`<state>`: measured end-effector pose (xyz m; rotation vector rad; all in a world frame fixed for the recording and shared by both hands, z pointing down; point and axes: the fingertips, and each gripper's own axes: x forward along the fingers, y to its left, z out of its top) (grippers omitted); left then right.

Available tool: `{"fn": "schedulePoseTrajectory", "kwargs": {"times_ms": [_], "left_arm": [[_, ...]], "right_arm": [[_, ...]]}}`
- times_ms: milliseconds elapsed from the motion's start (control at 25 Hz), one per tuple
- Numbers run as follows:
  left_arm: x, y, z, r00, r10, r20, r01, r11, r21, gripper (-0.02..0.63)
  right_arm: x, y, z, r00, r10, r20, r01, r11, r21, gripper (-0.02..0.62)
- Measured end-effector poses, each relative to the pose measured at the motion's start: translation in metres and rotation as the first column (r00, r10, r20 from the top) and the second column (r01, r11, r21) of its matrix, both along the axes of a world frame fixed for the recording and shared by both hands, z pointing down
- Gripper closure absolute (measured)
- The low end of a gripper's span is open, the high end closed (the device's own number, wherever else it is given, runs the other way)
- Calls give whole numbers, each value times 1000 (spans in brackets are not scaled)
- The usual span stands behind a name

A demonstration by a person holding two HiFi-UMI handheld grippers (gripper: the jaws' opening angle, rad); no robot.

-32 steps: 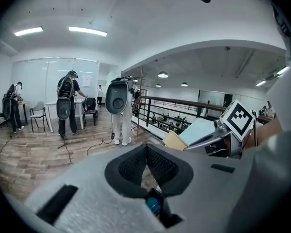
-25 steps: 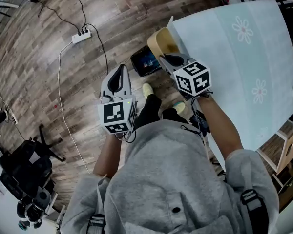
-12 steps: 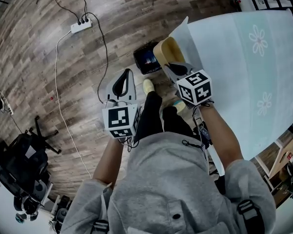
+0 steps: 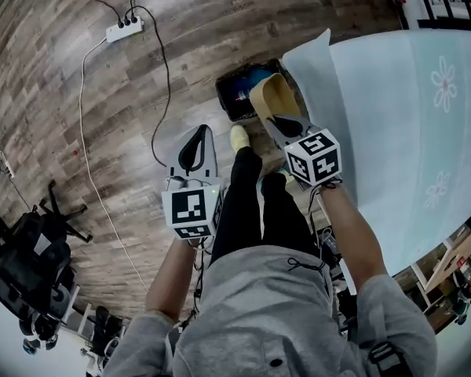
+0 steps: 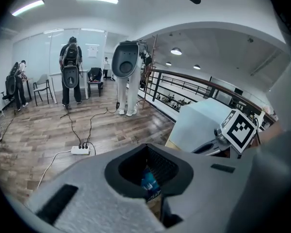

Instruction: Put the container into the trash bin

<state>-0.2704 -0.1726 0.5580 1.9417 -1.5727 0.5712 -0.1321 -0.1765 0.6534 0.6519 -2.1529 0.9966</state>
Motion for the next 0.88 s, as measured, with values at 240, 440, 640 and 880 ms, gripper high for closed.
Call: {"fn": "schedulePoseTrajectory", "kwargs": {"times_ms": [240,440,640,880], "left_arm": [[-6,7,41,1000,-12,-7,11,999,-52,586],[-5,19,64,1000,-9,-15,8,996,-84,586],[-15,21,69,999,-38,-13,37,995,-90,586],[-18,20,71,999,-39,-7,38,995,-94,586]], "right_arm": [[-4,8,49,999,-14,-30,13,999,-35,560],[-5,17,77,998,-34,-58,31,998,-47,559],[-9,17,88,998,-26,-53,22,998,-63,558],[-11,10,88,1000,10,-29,-12,998,-64,558]]}}
